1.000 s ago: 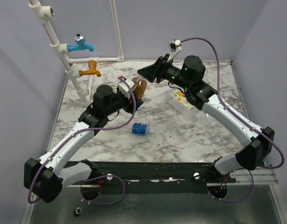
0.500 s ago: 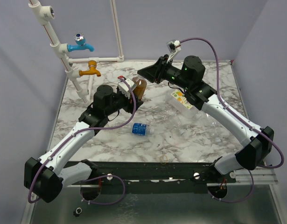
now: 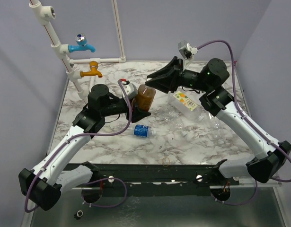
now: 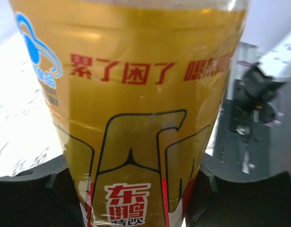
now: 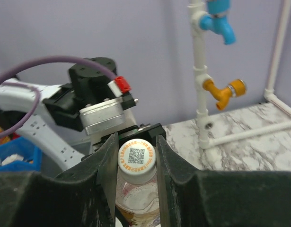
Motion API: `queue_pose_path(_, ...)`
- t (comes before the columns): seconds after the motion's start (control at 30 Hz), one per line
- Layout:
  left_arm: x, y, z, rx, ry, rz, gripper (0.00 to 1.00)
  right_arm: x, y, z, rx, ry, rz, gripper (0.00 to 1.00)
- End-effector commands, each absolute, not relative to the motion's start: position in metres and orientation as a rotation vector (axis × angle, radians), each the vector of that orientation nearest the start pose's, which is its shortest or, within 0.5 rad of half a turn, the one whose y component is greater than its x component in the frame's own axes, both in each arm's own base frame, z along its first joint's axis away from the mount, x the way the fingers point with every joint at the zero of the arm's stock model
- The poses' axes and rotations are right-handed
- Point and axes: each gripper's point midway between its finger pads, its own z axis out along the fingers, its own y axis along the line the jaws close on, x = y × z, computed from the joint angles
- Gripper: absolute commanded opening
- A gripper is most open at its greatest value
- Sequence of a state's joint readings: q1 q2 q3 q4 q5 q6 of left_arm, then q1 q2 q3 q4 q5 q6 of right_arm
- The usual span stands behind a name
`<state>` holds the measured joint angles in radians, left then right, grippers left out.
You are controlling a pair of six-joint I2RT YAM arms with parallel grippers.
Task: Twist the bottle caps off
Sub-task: Unscrew the bottle cap from the plastic bottle.
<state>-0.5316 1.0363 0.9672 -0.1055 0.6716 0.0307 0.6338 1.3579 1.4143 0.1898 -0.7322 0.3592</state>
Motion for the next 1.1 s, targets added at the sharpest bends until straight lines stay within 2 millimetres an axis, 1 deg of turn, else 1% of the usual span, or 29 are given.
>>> queue_pose_path(0.0, 0.182, -0.274, 0.342, 1.115, 1.391, -1.201, 0.00, 0.174, 0.336, 0.441, -1.226, 1.095, 1.491, 0.01)
queue_pose_path(0.03, 0.178, -0.274, 0.343, 1.130, 1.386, -1.217, 0.00, 0.169, 0.334, 0.441, -1.255, 1.076, 1.509, 0.01)
queue_pose_path(0.1, 0.172, -0.274, 0.342, 1.154, 1.387, -1.246, 0.00, 0.164, 0.331, 0.442, -1.281, 1.059, 1.522, 0.01)
queue_pose_path(0.2, 0.172, -0.273, 0.338, 1.160, 1.398, -1.240, 0.00, 0.168, 0.332, 0.442, -1.266, 1.086, 1.503, 0.01)
queue_pose_path(0.23, 0.175, -0.273, 0.336, 1.154, 1.404, -1.223, 0.00, 0.174, 0.333, 0.444, -1.234, 1.103, 1.474, 0.09)
queue_pose_path(0.27, 0.179, -0.272, 0.334, 1.139, 1.419, -1.202, 0.00, 0.185, 0.335, 0.444, -1.176, 1.142, 1.435, 0.28)
queue_pose_path(0.3, 0.184, -0.271, 0.331, 1.135, 1.418, -1.163, 0.00, 0.201, 0.335, 0.448, -1.087, 1.178, 1.369, 0.53)
queue_pose_path(0.37, 0.198, -0.269, 0.323, 1.104, 1.443, -1.085, 0.00, 0.230, 0.332, 0.454, -0.916, 1.244, 1.260, 0.75)
queue_pose_path(0.4, 0.208, -0.267, 0.318, 1.079, 1.465, -1.032, 0.00, 0.243, 0.329, 0.458, -0.838, 1.269, 1.216, 0.81)
queue_pose_path(0.43, 0.217, -0.265, 0.313, 1.061, 1.482, -0.982, 0.00, 0.252, 0.326, 0.460, -0.776, 1.287, 1.188, 0.83)
queue_pose_path(0.53, 0.250, -0.256, 0.297, 0.977, 1.559, -0.817, 0.00, 0.271, 0.322, 0.465, -0.636, 1.332, 1.158, 0.84)
queue_pose_path(0.57, 0.259, -0.252, 0.293, 0.950, 1.580, -0.767, 0.00, 0.277, 0.322, 0.462, -0.601, 1.356, 1.156, 0.83)
queue_pose_path(0.63, 0.274, -0.247, 0.289, 0.905, 1.605, -0.695, 0.00, 0.289, 0.325, 0.454, -0.539, 1.412, 1.153, 0.77)
queue_pose_path(0.73, 0.289, -0.241, 0.286, 0.853, 1.618, -0.625, 0.00, 0.306, 0.330, 0.439, -0.478, 1.489, 1.129, 0.68)
queue_pose_path(0.8, 0.295, -0.239, 0.286, 0.827, 1.625, -0.599, 0.00, 0.312, 0.334, 0.433, -0.466, 1.517, 1.124, 0.64)
queue_pose_path(0.87, 0.298, -0.238, 0.286, 0.811, 1.631, -0.586, 0.00, 0.316, 0.337, 0.429, -0.459, 1.531, 1.123, 0.63)
queue_pose_path(0.97, 0.298, -0.238, 0.285, 0.809, 1.631, -0.589, 0.00, 0.325, 0.340, 0.423, -0.436, 1.558, 1.105, 0.60)
queue_pose_path(1.07, 0.298, -0.238, 0.284, 0.809, 1.632, -0.593, 0.00, 0.329, 0.343, 0.418, -0.429, 1.572, 1.106, 0.57)
